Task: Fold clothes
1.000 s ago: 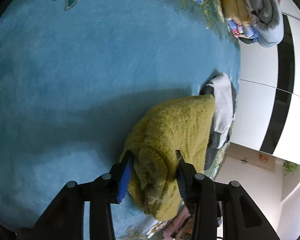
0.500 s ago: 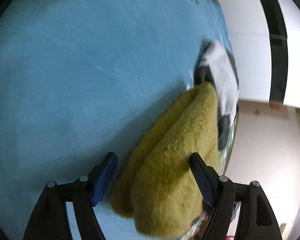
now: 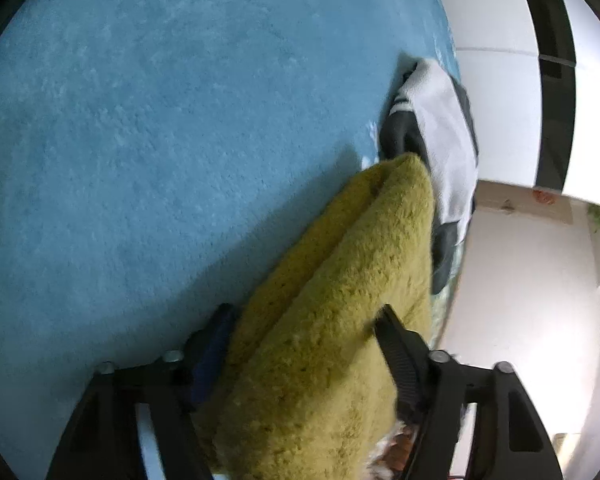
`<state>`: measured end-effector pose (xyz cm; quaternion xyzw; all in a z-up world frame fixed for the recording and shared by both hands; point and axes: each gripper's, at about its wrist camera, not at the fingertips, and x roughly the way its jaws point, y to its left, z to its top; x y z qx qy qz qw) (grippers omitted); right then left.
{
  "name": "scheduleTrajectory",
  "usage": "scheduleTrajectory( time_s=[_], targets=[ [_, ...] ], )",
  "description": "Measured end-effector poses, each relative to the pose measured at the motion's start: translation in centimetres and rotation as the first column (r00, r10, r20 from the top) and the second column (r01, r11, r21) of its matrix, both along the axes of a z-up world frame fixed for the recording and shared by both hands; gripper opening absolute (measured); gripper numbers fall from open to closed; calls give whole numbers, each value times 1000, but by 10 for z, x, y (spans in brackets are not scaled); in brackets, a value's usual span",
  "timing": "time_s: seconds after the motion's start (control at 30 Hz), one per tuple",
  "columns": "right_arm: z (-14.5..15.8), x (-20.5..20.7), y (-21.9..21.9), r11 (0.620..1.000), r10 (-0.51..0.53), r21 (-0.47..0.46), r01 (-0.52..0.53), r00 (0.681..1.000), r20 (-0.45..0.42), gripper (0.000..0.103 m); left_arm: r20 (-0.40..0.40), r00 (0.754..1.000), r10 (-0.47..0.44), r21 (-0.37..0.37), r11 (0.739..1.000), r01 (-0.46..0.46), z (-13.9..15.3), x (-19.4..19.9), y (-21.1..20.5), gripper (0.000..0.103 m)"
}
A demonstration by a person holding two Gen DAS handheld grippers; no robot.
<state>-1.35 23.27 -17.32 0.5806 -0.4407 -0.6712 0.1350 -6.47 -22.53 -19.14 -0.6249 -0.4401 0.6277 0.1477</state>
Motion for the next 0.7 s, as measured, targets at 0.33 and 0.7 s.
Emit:
scheduleTrajectory(
  time_s=[0.33, 0.7],
  targets=[
    [29, -3, -9, 998, 54, 44, -52, 997, -46, 27, -123, 991, -59, -144, 989, 41, 61, 24, 16, 31],
    [74, 23, -13, 994, 100, -37, -106, 984, -147, 22, -283, 953, -103, -215, 976, 42, 152, 63, 51, 28]
  ],
)
